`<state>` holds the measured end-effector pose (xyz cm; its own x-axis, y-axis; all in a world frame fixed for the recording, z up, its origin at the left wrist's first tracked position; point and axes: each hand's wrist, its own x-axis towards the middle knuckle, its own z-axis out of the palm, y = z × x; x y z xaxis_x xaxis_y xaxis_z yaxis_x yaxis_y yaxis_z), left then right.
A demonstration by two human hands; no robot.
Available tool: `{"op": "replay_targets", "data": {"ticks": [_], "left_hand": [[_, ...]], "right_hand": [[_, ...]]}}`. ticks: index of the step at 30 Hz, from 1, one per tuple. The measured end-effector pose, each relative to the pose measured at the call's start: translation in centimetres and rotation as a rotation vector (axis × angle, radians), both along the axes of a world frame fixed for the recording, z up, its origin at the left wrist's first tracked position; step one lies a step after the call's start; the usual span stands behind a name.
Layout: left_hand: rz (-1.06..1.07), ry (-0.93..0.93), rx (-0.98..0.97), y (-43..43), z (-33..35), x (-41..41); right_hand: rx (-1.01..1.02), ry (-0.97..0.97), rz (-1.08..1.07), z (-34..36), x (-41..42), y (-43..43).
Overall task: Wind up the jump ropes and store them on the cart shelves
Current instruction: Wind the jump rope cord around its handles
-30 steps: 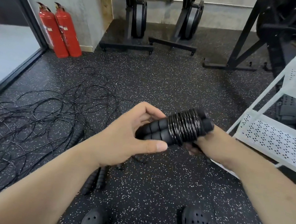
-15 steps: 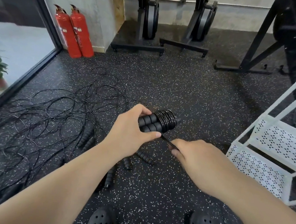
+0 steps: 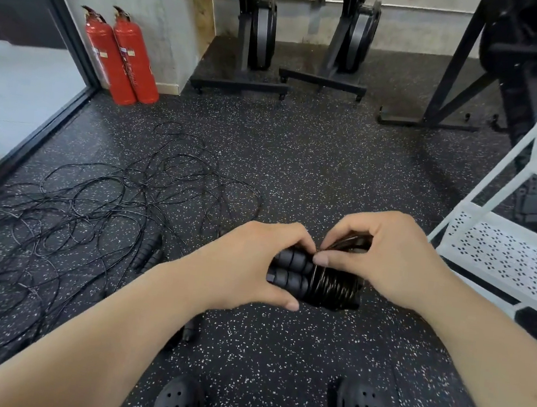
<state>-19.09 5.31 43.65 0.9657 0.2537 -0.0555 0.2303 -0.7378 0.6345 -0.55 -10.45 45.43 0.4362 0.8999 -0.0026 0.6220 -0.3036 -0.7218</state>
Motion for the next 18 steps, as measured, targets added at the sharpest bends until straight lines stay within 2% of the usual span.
{"op": "replay_targets", "data": {"ticks": [4, 7, 9, 11, 18], "left_hand": [[-0.007, -0.006, -0.091, -0.3, 1.1, -0.4], [-0.002, -0.047, -0.191, -0.3, 0.8, -0.6], [0.010, -0.100, -0.181, 0.0, 0.5, -0.6], [0.031, -0.136, -0.162, 0.5, 0.1, -0.6], [0.273, -0.343, -0.421, 1.9, -1.2, 0.2]], "right_hand": [[0.059, 0.194, -0.004, 0.0, 0.2, -0.2], [0.004, 0.347, 0.032, -0.4, 0.4, -0.2], [-0.025, 0.415, 0.075, -0.6, 0.3, -0.1], [-0.003, 0.443, 0.077, -0.8, 0.1, 0.1], [0.212, 0.493, -0.107, -0.7, -0.3, 0.5]]}}
